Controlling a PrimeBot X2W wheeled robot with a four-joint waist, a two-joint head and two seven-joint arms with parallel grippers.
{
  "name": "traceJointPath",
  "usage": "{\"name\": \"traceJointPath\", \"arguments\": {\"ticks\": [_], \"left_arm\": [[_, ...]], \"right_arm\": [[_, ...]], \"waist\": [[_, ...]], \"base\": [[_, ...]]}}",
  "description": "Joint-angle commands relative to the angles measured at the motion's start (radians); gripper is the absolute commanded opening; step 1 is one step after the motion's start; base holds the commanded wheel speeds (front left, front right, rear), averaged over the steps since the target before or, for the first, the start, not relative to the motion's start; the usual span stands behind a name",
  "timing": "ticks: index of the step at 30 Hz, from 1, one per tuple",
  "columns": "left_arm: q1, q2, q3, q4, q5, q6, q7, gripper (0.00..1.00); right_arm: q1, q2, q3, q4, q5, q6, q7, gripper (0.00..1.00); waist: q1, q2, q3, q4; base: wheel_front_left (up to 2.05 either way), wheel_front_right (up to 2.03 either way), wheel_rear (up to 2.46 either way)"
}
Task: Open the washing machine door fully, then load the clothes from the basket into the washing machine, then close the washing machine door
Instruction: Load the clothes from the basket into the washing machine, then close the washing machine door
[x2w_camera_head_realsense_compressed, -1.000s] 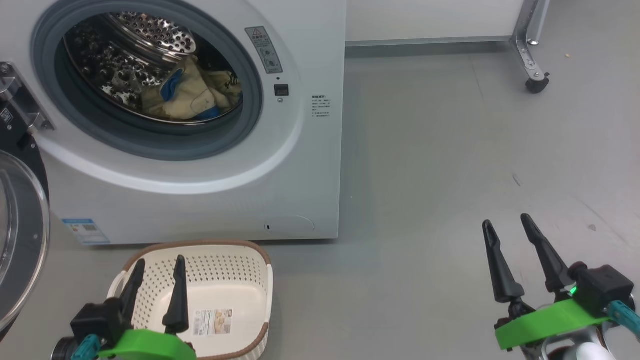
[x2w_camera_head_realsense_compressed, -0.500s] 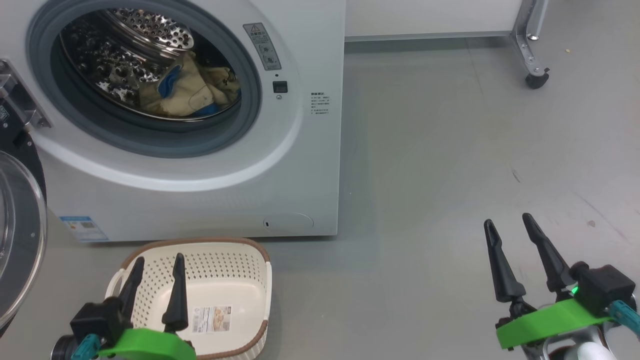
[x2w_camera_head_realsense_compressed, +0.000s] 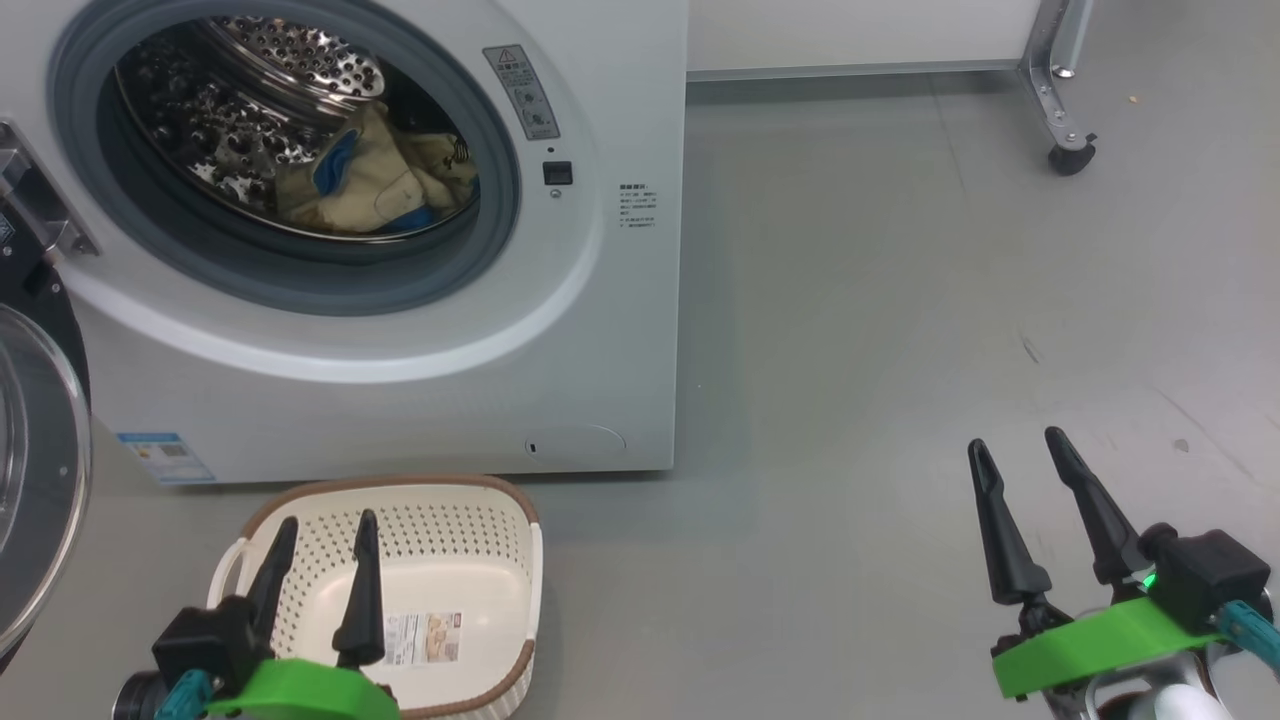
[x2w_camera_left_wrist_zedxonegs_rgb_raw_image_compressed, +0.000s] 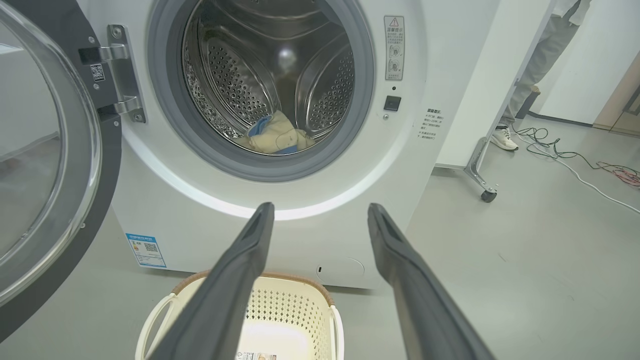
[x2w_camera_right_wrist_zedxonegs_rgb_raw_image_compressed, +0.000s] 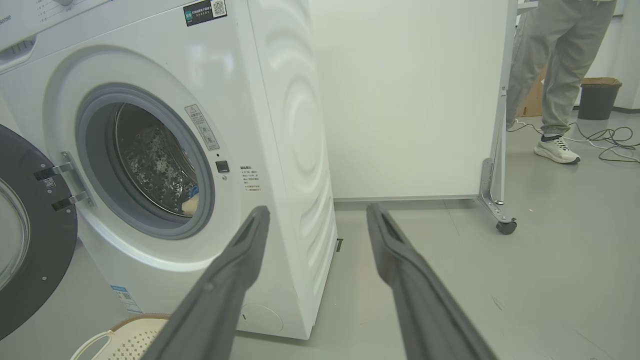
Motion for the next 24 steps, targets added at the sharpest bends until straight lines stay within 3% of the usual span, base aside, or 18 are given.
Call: {"name": "traceJointPath", "arguments": {"ticks": [1,12,24], "left_arm": [[-0.039,0.010,0.048,-0.024,0.015,-0.004,-0.014,1.00],[-0.033,0.004,0.057,-0.013,0.014,0.003,-0.014,1.00],[-0.032,0.007,0.059,-0.017,0.005,0.011,-0.014,1.00]], "right_arm": [[-0.037,-0.006,0.018,-0.029,-0.002,-0.003,-0.010,1.00],[-0.035,-0.005,0.018,-0.027,-0.001,-0.003,-0.010,1.00],[-0.039,-0.006,0.018,-0.024,0.000,-0.003,-0.011,1.00]], "waist": [[0.0000,0.0000,0.000,0.001],[0.0000,0.0000,-0.002,0.001],[0.0000,0.0000,0.005,0.002]], "base": [[0.00,0.00,0.00],[-0.26,0.25,0.02],[-1.58,1.53,0.05]]}}
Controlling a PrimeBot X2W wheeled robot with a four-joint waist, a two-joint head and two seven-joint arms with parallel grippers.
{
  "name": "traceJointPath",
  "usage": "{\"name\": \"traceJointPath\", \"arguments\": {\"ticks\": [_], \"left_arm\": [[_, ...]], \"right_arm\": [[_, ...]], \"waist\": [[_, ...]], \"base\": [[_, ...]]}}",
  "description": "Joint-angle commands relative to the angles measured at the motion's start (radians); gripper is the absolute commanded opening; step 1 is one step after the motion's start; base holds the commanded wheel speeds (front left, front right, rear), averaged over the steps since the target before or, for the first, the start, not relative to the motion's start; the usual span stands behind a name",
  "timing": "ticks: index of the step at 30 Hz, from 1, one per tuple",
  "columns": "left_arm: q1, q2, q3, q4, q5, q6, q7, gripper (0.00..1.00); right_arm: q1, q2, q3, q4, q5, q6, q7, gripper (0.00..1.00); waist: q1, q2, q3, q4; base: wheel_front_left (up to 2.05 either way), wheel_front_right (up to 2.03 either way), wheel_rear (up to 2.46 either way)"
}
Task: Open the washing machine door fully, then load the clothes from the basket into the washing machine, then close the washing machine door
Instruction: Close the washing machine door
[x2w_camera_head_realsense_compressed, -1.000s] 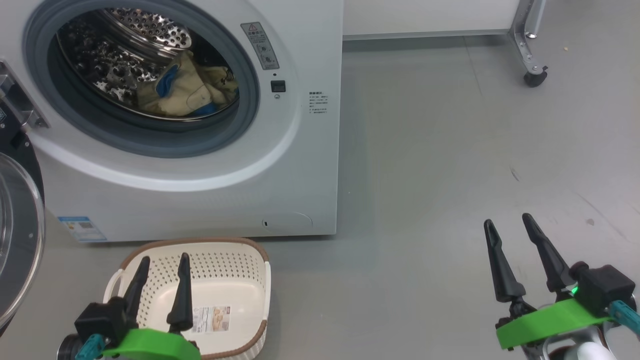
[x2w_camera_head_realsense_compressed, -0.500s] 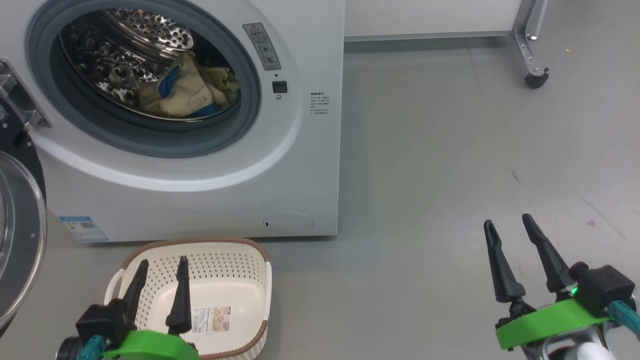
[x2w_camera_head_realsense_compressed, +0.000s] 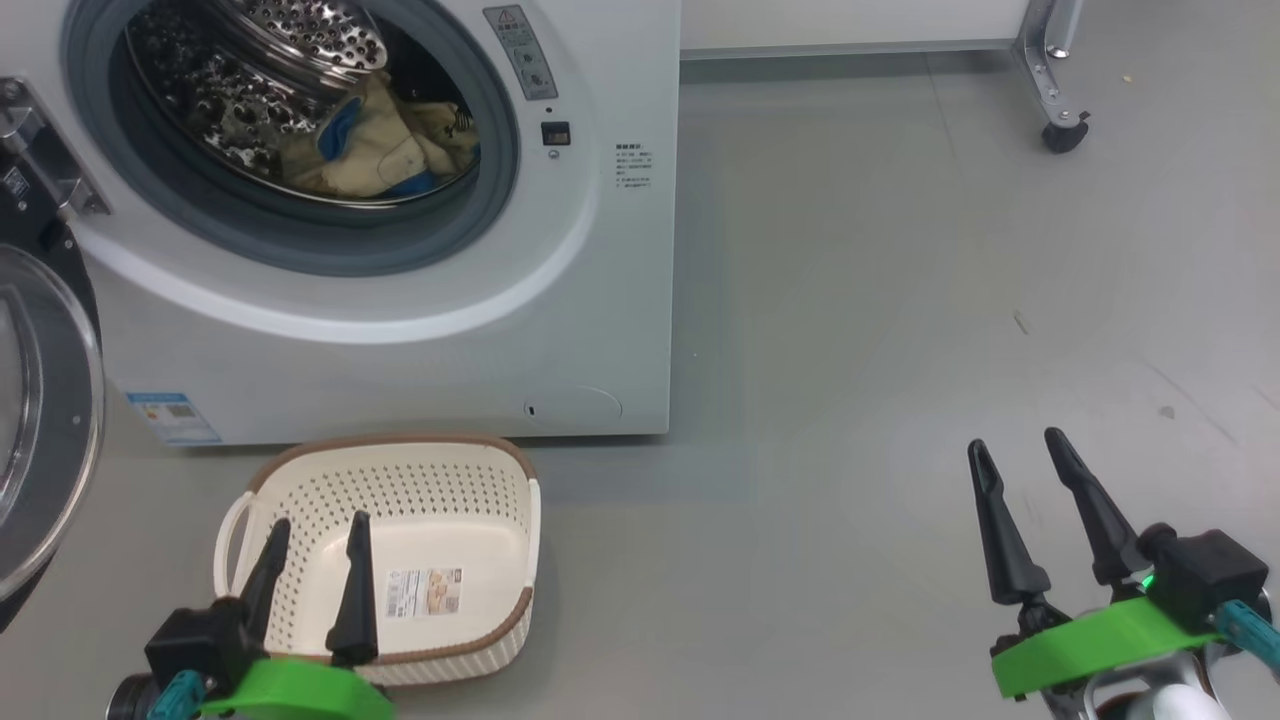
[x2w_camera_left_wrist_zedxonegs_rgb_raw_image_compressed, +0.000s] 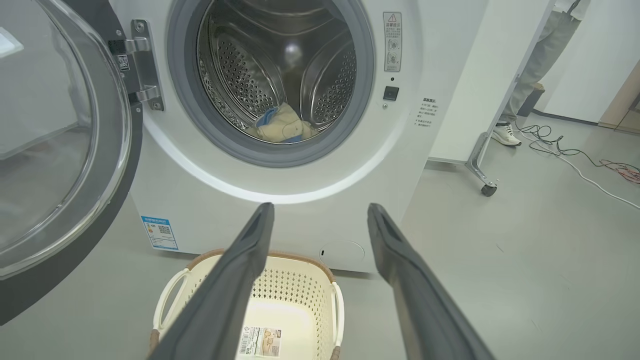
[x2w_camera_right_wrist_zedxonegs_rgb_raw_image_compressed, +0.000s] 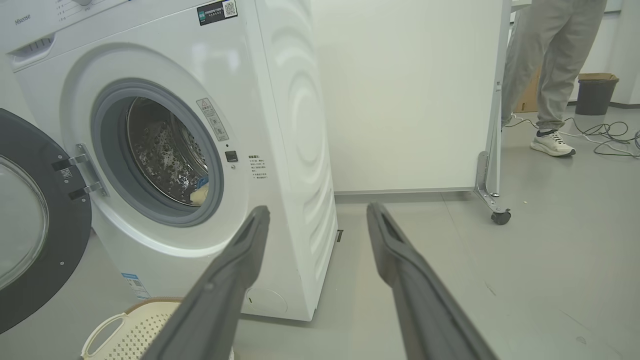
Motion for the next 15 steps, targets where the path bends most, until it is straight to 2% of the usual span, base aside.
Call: {"name": "traceJointPath", "arguments": {"ticks": [1,4,8,15], "left_arm": [[-0.036,0.014,0.041,-0.030,-0.003,0.009,-0.014,1.00],[-0.041,0.010,0.052,-0.047,-0.005,0.011,-0.014,1.00],[-0.035,0.013,0.064,-0.041,0.010,0.034,-0.014,1.00],[-0.034,0.013,0.064,-0.040,0.012,0.037,-0.014,1.00]], "right_arm": [[-0.039,-0.007,0.018,-0.029,0.000,-0.003,-0.011,1.00],[-0.041,-0.007,0.017,-0.029,0.001,-0.003,-0.011,1.00],[-0.041,-0.007,0.019,-0.025,0.002,-0.003,-0.011,1.00],[-0.044,-0.006,0.019,-0.025,0.002,-0.003,-0.011,1.00]], "waist": [[-0.0001,0.0000,0.001,0.000],[-0.0001,0.0000,0.003,0.001],[-0.0001,0.0000,0.005,-0.001],[-0.0001,0.0000,0.014,0.000]], "base": [[-2.16,2.10,0.06],[-2.16,2.03,0.12],[-1.68,1.67,0.01],[-0.93,0.93,0.00]]}}
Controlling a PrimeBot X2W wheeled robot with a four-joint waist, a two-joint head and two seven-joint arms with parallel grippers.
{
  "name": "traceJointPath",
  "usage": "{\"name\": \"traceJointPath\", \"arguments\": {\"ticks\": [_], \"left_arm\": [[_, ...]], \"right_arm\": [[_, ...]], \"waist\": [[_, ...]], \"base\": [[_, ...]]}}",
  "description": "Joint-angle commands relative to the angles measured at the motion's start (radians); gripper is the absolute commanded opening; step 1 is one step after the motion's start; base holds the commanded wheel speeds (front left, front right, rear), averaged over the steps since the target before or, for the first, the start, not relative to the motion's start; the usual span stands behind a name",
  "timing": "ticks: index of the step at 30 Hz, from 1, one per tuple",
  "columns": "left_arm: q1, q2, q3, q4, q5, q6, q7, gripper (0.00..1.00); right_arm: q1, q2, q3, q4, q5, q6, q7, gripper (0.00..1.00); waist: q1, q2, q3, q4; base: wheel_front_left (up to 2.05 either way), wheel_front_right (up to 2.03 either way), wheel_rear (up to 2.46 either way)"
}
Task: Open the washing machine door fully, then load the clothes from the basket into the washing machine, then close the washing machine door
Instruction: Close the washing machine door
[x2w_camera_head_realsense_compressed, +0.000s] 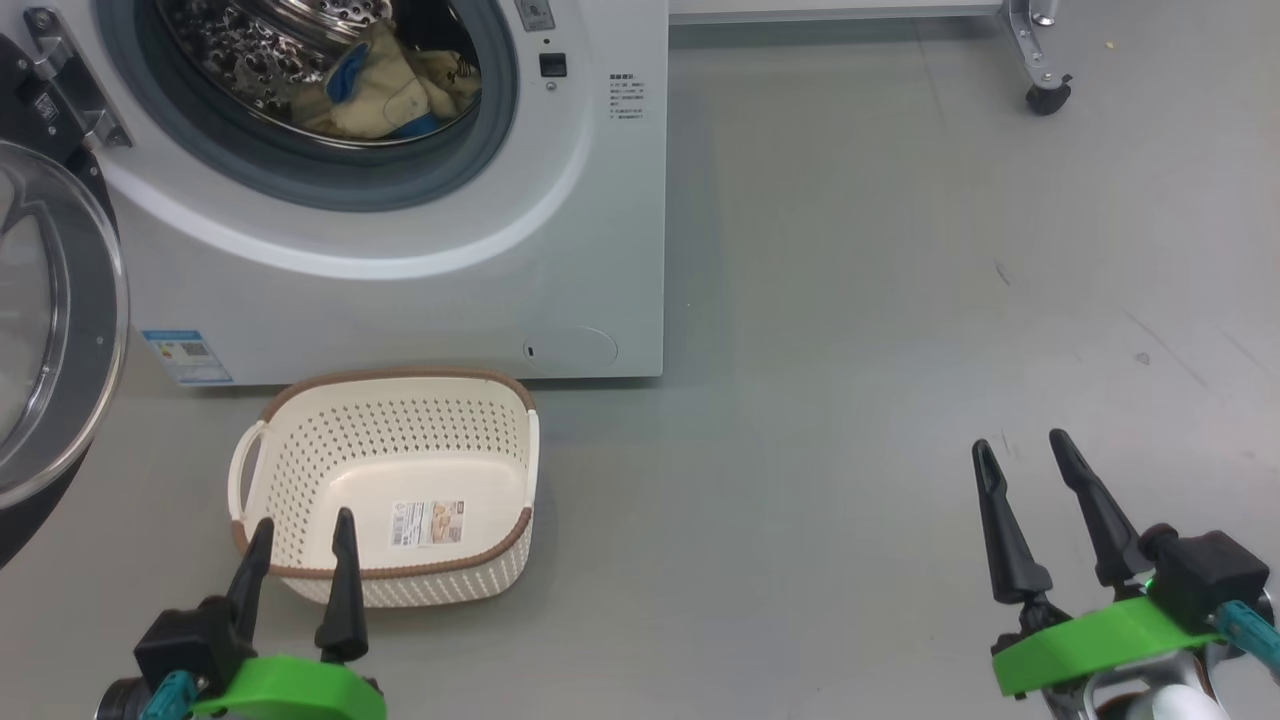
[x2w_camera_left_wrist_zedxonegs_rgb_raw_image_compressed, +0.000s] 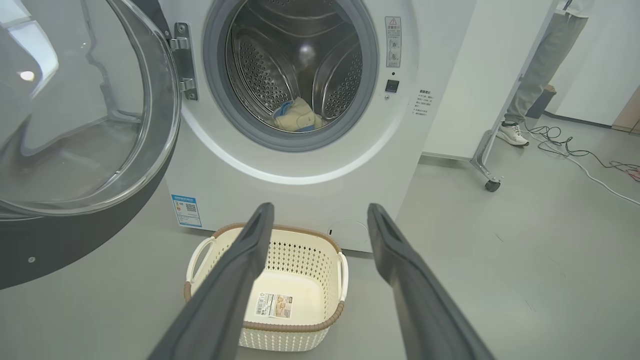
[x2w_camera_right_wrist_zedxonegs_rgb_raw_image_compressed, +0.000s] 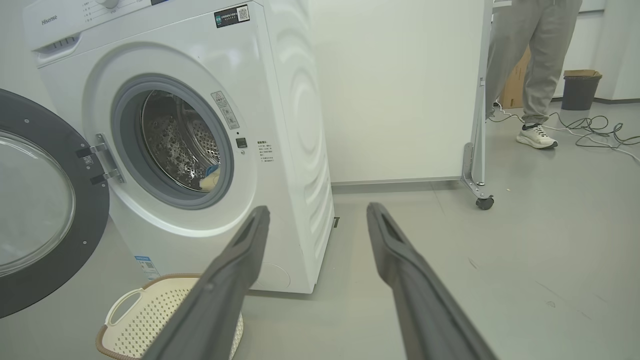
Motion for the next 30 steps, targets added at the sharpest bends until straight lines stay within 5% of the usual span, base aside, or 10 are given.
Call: {"name": "traceJointPath", "arguments": {"ticks": [1,30], "left_arm": [[-0.040,0.013,0.048,-0.029,0.011,0.003,-0.014,1.00],[-0.038,0.000,0.037,-0.024,0.018,-0.006,-0.014,1.00]], "right_arm": [[-0.045,-0.008,0.019,-0.031,0.002,-0.003,-0.010,1.00],[-0.052,-0.017,0.029,-0.025,0.000,-0.003,-0.010,1.00]], "waist": [[0.0001,-0.0001,0.002,0.000],[0.0001,-0.0001,-0.007,-0.003]], "base": [[-0.38,0.38,0.00],[-0.01,0.01,0.00]]}}
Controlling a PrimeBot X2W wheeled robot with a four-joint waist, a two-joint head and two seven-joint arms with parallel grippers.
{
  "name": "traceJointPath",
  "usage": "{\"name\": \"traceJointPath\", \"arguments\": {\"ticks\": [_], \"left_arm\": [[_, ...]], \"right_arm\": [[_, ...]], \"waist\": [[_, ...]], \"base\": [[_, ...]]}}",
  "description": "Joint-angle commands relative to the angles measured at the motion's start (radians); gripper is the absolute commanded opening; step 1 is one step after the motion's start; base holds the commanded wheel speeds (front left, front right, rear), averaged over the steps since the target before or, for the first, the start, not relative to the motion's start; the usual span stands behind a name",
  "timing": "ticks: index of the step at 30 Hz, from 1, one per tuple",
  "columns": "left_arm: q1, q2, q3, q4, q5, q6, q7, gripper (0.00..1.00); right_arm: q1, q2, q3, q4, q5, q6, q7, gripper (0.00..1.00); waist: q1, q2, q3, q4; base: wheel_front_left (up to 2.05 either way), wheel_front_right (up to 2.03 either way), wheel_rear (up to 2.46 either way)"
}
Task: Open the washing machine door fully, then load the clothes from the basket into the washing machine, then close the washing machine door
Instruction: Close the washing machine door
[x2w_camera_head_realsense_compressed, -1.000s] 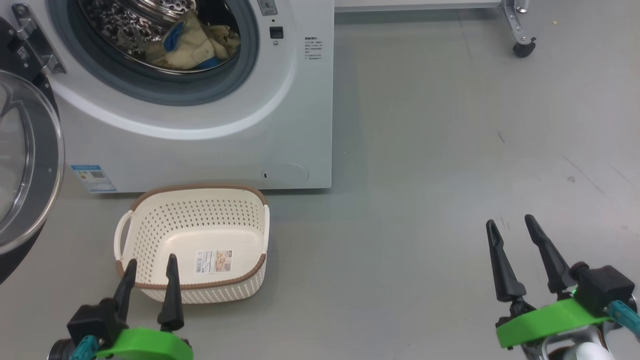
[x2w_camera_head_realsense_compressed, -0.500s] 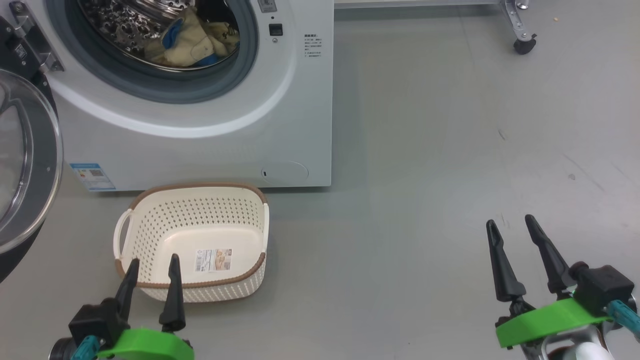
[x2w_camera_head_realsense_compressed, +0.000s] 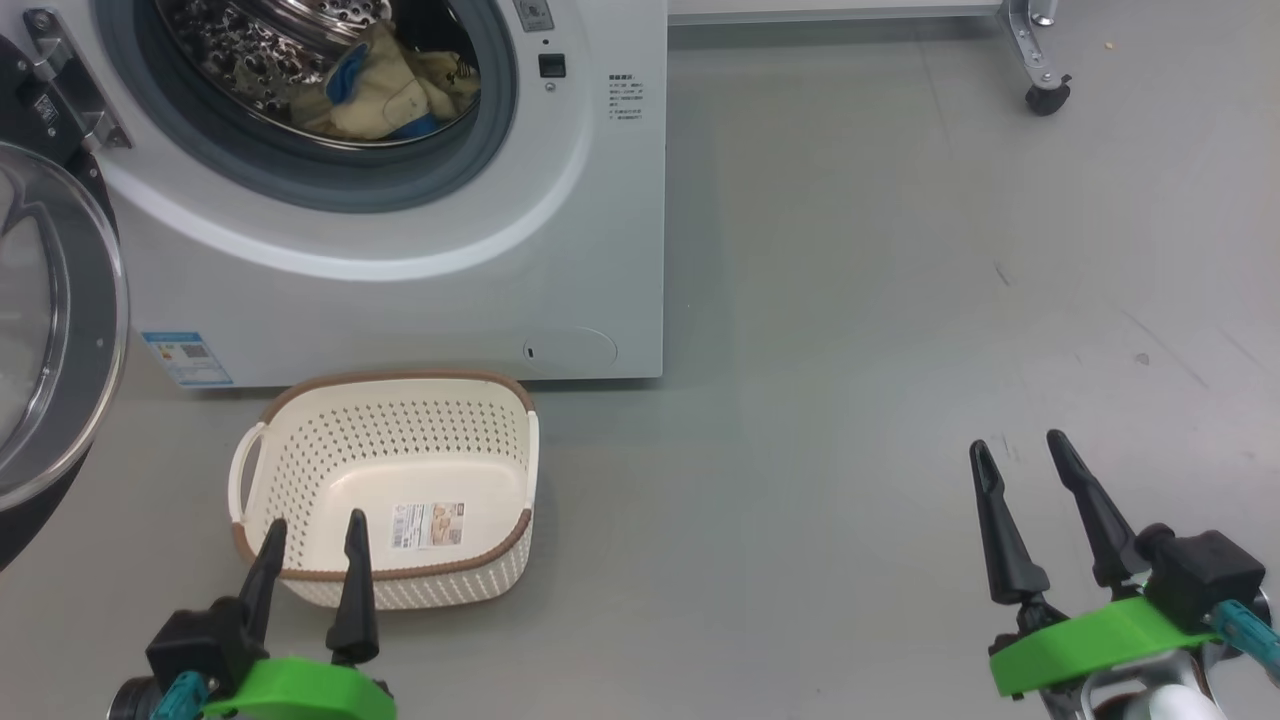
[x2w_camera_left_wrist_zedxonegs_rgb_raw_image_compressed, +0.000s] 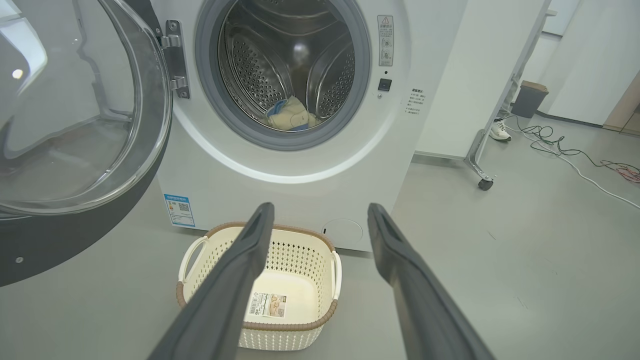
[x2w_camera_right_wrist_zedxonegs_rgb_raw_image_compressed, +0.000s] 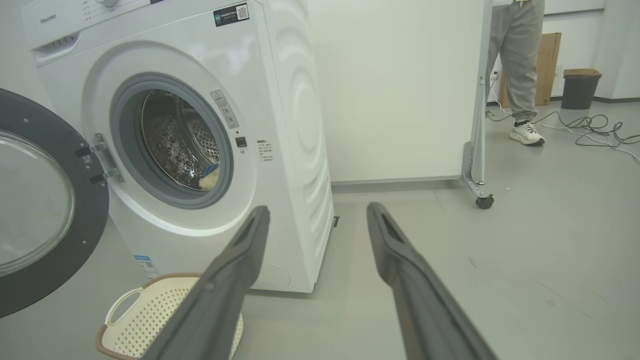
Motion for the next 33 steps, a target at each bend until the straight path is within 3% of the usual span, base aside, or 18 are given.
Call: {"name": "traceJointPath", "arguments": {"ticks": [1,33], "left_arm": [[-0.037,0.013,0.040,-0.025,0.008,-0.005,-0.014,1.00],[-0.039,0.013,0.035,-0.024,0.002,-0.006,-0.014,1.00]], "right_arm": [[-0.050,-0.018,0.025,-0.027,0.000,-0.003,-0.010,1.00],[-0.044,-0.016,0.025,-0.029,-0.002,-0.003,-0.010,1.00]], "waist": [[0.0000,0.0000,-0.002,0.000],[0.0000,0.0000,-0.007,0.021]], "base": [[0.00,0.00,0.00],[0.00,0.00,0.00]]}}
